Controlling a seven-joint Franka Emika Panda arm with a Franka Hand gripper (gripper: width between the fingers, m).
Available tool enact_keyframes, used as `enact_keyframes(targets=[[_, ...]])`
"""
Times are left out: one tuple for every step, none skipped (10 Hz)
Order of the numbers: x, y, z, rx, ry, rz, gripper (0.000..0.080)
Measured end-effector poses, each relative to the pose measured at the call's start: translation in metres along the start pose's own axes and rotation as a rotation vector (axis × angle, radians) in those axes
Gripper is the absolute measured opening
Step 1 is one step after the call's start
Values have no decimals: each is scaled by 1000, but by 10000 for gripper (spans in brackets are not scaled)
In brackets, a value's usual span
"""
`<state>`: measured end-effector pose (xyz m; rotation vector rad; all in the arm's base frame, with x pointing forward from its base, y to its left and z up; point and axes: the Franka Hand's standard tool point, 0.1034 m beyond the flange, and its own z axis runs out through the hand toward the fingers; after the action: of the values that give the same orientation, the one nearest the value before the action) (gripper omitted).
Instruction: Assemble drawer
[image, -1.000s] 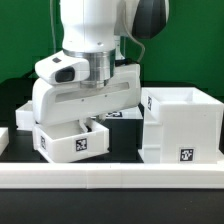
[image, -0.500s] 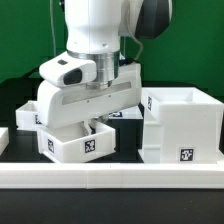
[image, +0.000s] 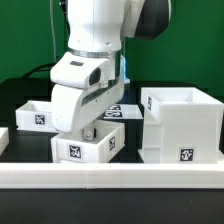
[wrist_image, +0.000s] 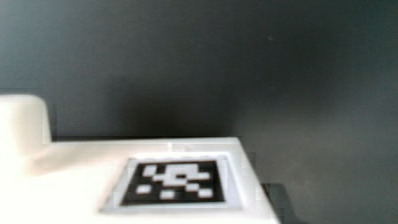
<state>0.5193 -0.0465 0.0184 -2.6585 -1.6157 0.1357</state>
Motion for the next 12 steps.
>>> enact_keyframes(targets=[[-1,0,1,0,-2,-54,42],[-2,2,0,-5,-6,-146,42],[-3,5,-1,-18,-12,-243,42],[-3,6,-1,-25,-24,-341,42],[-5,6,-1,-26,-38,-454,42],[-5,8,0,-37,-49,-551,42],[-4,10,0,-51,-51,-582,42],[-5,10,0,-49,-51,-563,42],[-5,10,0,-50,-51,-563,42],[-2,12,0,-53,-49,-558,42],[4,15,-1,-60,-49,-556,42],[9,19,-2,-67,-47,-557,42]])
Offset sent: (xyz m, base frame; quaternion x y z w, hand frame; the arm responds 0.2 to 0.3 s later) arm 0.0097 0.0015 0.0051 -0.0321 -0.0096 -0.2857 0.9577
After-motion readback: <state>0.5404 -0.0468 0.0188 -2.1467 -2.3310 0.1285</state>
